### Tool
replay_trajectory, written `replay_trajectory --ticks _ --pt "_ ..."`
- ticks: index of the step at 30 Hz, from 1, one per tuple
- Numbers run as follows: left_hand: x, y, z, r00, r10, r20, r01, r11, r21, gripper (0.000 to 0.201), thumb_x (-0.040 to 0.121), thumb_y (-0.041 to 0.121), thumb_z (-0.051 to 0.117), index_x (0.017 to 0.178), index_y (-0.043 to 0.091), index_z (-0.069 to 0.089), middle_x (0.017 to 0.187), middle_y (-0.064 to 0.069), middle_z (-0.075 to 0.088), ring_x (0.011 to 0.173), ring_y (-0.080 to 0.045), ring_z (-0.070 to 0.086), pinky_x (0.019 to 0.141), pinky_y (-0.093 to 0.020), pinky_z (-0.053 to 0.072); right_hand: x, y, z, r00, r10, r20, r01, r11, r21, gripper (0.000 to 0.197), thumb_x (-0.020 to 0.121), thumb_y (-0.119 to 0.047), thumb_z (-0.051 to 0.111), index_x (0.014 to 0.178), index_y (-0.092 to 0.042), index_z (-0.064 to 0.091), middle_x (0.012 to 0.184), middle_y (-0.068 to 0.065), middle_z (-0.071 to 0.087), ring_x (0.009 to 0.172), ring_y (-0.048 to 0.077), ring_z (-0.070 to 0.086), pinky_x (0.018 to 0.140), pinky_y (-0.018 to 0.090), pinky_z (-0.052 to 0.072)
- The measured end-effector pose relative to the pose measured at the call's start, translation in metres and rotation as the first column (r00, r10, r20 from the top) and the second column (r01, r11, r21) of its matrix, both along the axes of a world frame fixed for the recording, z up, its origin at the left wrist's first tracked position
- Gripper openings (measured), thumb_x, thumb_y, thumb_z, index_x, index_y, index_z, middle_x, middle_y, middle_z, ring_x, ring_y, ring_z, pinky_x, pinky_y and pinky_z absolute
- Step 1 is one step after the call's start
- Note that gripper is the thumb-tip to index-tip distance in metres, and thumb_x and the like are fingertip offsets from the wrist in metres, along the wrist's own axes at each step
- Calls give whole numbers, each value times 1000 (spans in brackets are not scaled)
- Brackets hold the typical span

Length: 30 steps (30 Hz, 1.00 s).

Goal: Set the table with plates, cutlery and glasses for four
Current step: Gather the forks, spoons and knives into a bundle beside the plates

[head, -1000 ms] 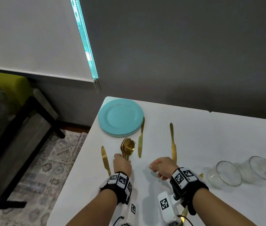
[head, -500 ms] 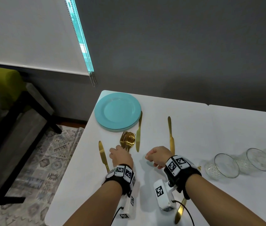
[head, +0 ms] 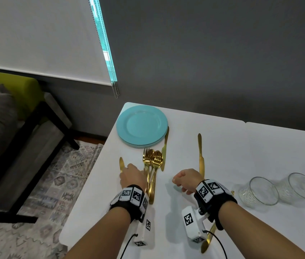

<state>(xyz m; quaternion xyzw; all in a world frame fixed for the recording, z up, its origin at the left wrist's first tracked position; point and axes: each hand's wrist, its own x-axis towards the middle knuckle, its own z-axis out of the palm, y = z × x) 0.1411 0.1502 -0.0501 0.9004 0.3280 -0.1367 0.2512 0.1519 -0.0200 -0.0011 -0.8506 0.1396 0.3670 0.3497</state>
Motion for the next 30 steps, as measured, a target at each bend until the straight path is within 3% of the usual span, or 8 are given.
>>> replay_trajectory --ticks 4,10,15,20,23,26,28,30 --pt "-19 27 -1 987 91 -132 -96 995 -27 40 89 26 57 122 5 46 125 -15 56 116 -31 54 95 -38 45 -5 -9 0 1000 20 -5 -20 1000 -7 8 92 -22 57 89 -14 58 86 1 59 72 16 55 60 22 47" --pt "-38 37 -3 968 38 -247 -62 994 -89 32 81 34 68 97 6 62 108 -12 69 99 -27 65 79 -29 52 -13 -19 -2 1000 25 2 -25 1000 -11 15 91 -21 58 76 -17 56 80 -1 57 65 13 53 56 21 46" --pt "-43 36 0 976 101 -195 -111 993 -43 24 88 15 59 67 4 54 107 -15 67 102 -29 64 69 -28 45 -25 -26 -7 999 38 0 -38 999 -21 18 91 -21 58 73 -20 55 81 -1 58 63 12 53 54 20 46" --pt "-49 35 4 972 159 -175 -168 985 -44 36 83 13 62 54 7 41 65 -7 50 78 -27 54 66 -26 44 -40 -43 -8 993 115 24 -112 989 -100 21 90 -22 58 70 -21 56 79 -1 58 63 13 54 55 21 46" --pt "-53 38 6 975 152 -165 -162 985 -53 35 82 13 61 54 7 43 81 -14 60 83 -29 59 68 -27 45 -45 -57 -5 990 133 49 -124 981 -149 11 90 -21 58 92 -14 67 77 -3 57 67 14 53 55 17 43" --pt "-56 40 12 976 184 -120 -194 978 -80 34 86 16 58 57 3 47 90 -19 62 99 -34 63 70 -29 43 -46 -69 1 983 171 63 -152 962 -229 25 88 -25 62 110 -13 65 102 0 64 85 14 56 66 16 44" --pt "-55 38 19 971 231 -63 -237 965 -109 32 89 19 55 65 -2 53 103 -23 66 95 -34 62 71 -30 42 -47 -78 2 974 224 41 -197 920 -338 27 89 -27 60 111 -13 65 113 0 65 102 16 60 80 20 46" --pt "-52 31 28 960 277 33 -270 952 -147 29 88 19 53 71 -5 56 104 -25 66 92 -36 61 70 -32 42 -47 -87 1 969 249 4 -221 868 -446 25 88 -29 58 97 -7 66 98 1 66 103 17 63 70 21 50"
